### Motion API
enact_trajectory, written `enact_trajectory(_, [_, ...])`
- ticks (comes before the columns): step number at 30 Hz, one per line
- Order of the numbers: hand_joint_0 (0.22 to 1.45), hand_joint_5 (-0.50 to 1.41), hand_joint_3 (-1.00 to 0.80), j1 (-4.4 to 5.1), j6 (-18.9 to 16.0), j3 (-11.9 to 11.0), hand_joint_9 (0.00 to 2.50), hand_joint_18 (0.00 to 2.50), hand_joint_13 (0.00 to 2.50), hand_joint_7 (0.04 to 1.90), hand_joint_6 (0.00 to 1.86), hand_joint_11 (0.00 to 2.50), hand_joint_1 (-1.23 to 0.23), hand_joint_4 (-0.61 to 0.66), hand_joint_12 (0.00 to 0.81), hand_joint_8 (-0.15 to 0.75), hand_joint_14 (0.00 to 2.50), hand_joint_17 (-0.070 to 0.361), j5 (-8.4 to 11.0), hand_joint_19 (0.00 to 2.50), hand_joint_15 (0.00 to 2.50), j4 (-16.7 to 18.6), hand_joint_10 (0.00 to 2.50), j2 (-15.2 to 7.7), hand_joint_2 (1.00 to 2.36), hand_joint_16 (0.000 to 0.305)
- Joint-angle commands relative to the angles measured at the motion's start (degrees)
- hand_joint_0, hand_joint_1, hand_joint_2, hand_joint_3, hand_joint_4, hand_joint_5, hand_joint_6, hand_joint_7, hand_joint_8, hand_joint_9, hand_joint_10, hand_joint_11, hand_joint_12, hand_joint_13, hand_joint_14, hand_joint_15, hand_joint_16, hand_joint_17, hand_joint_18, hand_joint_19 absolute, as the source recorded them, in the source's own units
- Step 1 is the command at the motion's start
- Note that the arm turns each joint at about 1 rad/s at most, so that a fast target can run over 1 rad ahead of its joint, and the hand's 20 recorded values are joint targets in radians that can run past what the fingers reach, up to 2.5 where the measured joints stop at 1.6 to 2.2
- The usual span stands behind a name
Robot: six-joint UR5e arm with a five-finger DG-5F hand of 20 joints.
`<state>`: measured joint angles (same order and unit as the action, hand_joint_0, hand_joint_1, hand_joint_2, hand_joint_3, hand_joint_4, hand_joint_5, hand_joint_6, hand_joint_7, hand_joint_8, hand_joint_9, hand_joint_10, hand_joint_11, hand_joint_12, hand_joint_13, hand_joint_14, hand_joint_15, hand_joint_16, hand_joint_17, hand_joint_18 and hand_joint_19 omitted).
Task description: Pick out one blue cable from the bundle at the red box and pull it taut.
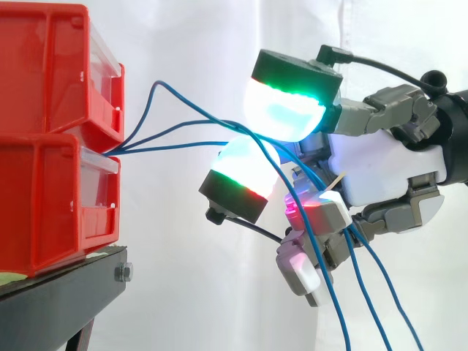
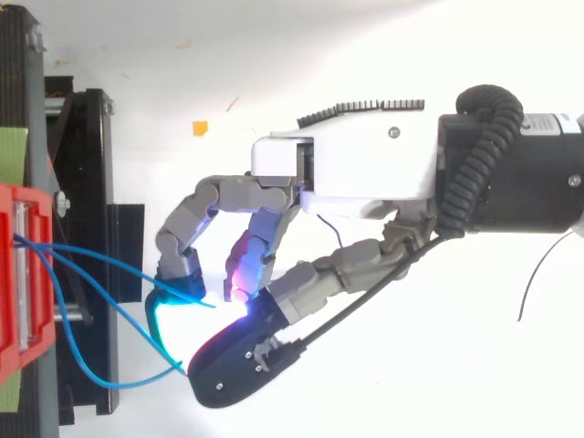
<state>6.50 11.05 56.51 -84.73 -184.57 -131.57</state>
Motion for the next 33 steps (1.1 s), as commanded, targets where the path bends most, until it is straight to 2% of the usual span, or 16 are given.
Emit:
enact_trajectory(1, [0.61,-0.13,-0.46,0.0,-0.06,-0.09,1.26,0.72,0.94,0.93,0.92,0.87,-0.6,-0.07,0.322,0.21,0.03,0.109,0.0,0.72,0.65,0.0,0.03,0.0,1.0,0.048])
enact_trajectory(6, [0.61,-0.13,-0.31,-0.09,0.03,-0.09,1.27,0.73,0.95,0.95,0.93,0.87,-0.69,-0.05,0.328,0.221,0.03,0.109,0.0,0.72,0.66,0.0,0.03,0.0,1.02,0.049])
enact_trajectory(9, [0.63,-0.13,-0.19,-0.09,0.03,0.0,1.27,0.74,0.95,1.02,0.94,0.88,-0.82,-0.06,0.329,0.224,0.03,0.11,0.0,0.72,0.66,0.0,0.03,0.0,1.02,0.049])
enact_trajectory(12, [0.66,-0.13,-0.17,0.0,0.03,0.0,1.27,0.75,0.96,1.09,0.93,0.89,-0.86,-0.09,0.329,0.226,0.03,0.11,0.0,0.71,0.66,0.0,0.03,0.0,1.02,0.049])
enact_trajectory(15, [0.71,-0.13,-0.26,0.0,0.03,0.0,1.26,0.76,0.95,1.08,0.95,0.87,-0.88,-0.14,0.324,0.214,0.03,0.11,0.0,0.7,0.65,0.0,0.03,0.0,1.02,0.049])
enact_trajectory(19, [0.78,-0.13,-0.5,-0.09,0.03,0.0,1.26,0.76,0.94,1.12,0.95,0.88,-0.9,-0.21,0.315,0.21,0.03,0.108,0.0,0.69,0.65,0.0,0.03,0.0,1.0,0.048])
enact_trajectory(24, [0.77,-0.12,-0.5,-0.09,0.03,0.0,1.28,0.77,0.95,1.15,0.96,0.87,-0.92,-0.25,0.308,0.215,0.03,0.105,0.0,0.66,0.64,0.0,0.03,0.0,1.0,0.046])
enact_trajectory(33, [0.72,-0.11,-0.5,-0.09,0.03,0.09,1.3,0.76,0.96,1.1,0.95,0.87,-0.94,-0.22,0.307,0.214,0.03,0.104,0.0,0.67,0.66,0.0,0.03,0.0,1.0,0.046])
